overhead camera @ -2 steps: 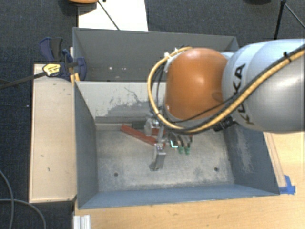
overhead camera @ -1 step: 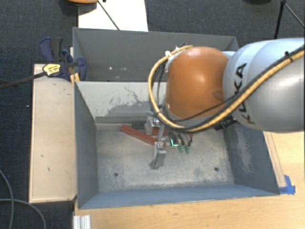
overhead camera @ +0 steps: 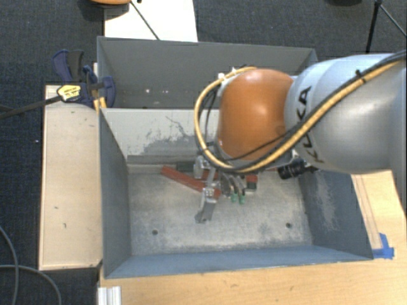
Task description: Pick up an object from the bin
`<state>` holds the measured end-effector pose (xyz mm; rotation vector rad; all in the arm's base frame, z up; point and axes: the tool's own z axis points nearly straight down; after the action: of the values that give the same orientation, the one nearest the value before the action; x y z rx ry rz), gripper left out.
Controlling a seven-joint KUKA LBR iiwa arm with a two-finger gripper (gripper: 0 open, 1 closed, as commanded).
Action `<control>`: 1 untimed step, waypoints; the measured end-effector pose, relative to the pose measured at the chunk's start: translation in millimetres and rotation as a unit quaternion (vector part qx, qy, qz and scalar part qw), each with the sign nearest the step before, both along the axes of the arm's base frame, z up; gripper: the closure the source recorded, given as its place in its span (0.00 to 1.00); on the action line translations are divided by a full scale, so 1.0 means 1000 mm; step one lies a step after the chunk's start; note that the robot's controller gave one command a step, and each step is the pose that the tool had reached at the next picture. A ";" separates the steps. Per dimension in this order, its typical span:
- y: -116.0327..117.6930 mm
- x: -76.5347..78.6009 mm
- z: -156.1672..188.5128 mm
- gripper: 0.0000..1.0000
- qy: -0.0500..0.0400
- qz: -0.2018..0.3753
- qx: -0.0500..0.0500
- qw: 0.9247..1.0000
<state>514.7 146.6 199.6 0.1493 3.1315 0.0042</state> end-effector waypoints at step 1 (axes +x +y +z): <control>-0.012 0.030 -0.050 0.00 0.001 0.028 -0.001 1.000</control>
Offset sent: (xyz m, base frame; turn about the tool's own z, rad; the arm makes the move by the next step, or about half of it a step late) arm 0.0272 -0.0477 -0.1296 0.3779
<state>544.3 134.9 149.9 0.0608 3.1374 0.0018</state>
